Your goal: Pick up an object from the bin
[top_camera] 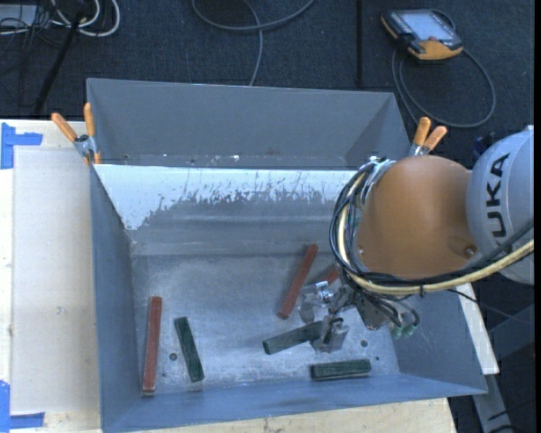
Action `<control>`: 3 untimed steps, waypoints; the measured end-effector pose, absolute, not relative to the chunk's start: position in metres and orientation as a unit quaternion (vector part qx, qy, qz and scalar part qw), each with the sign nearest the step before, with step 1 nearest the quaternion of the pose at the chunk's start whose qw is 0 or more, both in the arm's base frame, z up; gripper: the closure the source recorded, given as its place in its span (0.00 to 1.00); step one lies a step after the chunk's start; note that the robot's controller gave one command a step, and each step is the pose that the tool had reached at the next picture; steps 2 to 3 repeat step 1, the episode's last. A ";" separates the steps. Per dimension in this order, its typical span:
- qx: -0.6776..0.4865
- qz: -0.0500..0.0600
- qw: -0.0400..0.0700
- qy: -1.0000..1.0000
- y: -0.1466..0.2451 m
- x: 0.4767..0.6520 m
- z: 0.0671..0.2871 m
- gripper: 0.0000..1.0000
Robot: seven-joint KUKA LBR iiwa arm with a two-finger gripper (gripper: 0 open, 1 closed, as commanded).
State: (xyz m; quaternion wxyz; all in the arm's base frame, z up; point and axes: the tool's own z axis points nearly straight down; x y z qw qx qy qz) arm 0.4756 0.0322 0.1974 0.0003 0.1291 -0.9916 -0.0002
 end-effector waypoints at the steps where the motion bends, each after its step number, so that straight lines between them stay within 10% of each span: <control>1: 0.345 0.000 -0.002 -0.938 0.018 0.472 0.329 1.00; 3: 0.345 0.000 -0.002 -0.938 0.018 0.472 0.329 1.00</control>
Offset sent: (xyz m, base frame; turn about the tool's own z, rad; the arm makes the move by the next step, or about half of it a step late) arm 0.0000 0.0000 0.0000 0.0000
